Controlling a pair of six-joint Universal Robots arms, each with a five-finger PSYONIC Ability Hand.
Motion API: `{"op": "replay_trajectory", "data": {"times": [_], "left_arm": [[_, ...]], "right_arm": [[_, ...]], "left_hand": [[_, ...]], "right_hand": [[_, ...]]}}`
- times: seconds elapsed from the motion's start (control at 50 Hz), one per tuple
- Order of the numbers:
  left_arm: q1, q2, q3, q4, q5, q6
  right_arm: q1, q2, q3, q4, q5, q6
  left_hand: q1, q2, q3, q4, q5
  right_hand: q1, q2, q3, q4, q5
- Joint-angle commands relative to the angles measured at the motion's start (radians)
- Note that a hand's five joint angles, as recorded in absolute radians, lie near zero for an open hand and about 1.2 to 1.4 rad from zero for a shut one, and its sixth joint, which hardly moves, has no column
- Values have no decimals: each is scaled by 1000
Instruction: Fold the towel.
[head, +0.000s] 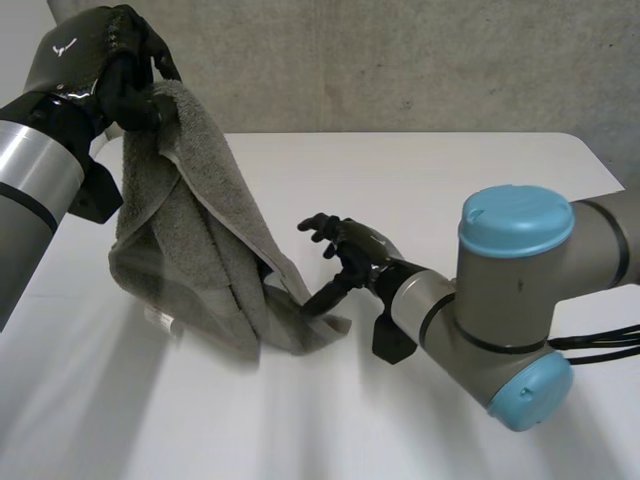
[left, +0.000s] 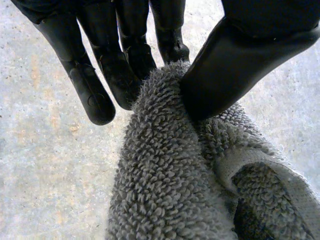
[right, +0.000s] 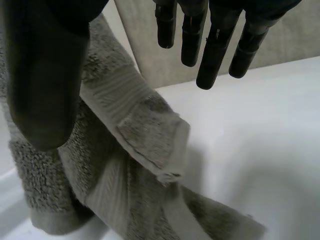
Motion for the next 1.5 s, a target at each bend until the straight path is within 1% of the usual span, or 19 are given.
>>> {"op": "replay_trajectory", "data": {"times": [0.02,0.34,0.44,0.48,0.6,0.76,0.8,0.88,0.98,1.02,1.08,1.12,1.24,1.28,1.3,1.34,1.38,1.46,1.5], "left_arm": [[-5,0,-17,2,-1,3],[-14,-9,-23,-1,1,-5],[-14,-2,-21,-9,1,-6],[-14,0,-24,-10,1,-6],[-13,-11,-27,-12,2,-5],[-11,-46,-26,-46,11,6],[-13,-72,-24,-70,16,10],[-14,-108,-21,-110,24,49],[-14,-200,-11,-198,59,216],[-23,-256,0,-242,77,363],[-36,-282,16,-259,79,428],[-45,-331,67,-273,70,522],[-42,-371,236,-270,45,552],[-43,-376,401,-241,-7,535],[-43,-376,402,-240,-7,535],[-42,-367,555,-132,-79,491],[-42,-362,609,-66,-105,454],[-30,-348,681,74,-128,391],[-10,-313,712,185,-140,356]], "right_arm": [[55,59,-23,-68,27,7],[115,182,-128,-71,144,-5],[115,201,-143,-76,141,-5],[115,190,-140,-93,144,-5],[98,141,-146,-98,164,-43],[15,57,-180,-44,176,-431],[-24,50,-239,64,176,-607],[-44,69,-320,214,175,-741],[-83,127,-401,415,170,-910],[-95,155,-422,511,184,-1029],[-97,158,-428,533,184,-1077],[-100,147,-451,502,182,-1117],[-90,96,-525,298,182,-1088],[-101,17,-499,-22,193,-981],[-101,17,-499,-24,193,-981],[-101,-119,-444,-322,226,-896],[-101,-170,-438,-402,253,-895],[-109,-192,-496,-423,290,-915],[-118,-151,-615,-286,284,-933]], "left_hand": [[20,-1,8,3,15],[20,-1,8,3,15],[20,-1,8,3,15],[20,-1,8,3,15],[20,-1,8,3,15],[20,-1,8,3,15],[20,-1,8,3,15],[20,-1,8,3,15],[20,-1,8,3,15],[20,-1,8,3,15],[20,-1,8,3,15],[20,-1,8,3,15],[20,-1,8,3,15],[20,-1,8,3,15],[20,-1,8,3,15],[20,-1,8,3,15],[20,-1,8,3,15],[20,-1,8,3,15],[20,-1,8,3,15]], "right_hand": [[-57,-256,-283,-78,-68],[79,-119,-146,58,68],[570,371,344,549,559],[1034,835,809,1013,1023],[1165,966,939,1144,1153],[1165,966,939,1144,1153],[1165,966,939,1144,1153],[1165,966,939,1144,1153],[1165,966,939,1144,1153],[1165,966,939,1144,1153],[1165,966,939,1144,1153],[1165,966,939,1144,1153],[1165,966,939,1144,1153],[1165,966,939,1144,1153],[1165,966,939,1144,1153],[1165,966,939,1144,1153],[1165,966,939,1144,1153],[1165,966,939,1144,1153],[1165,966,939,1144,1153]]}}
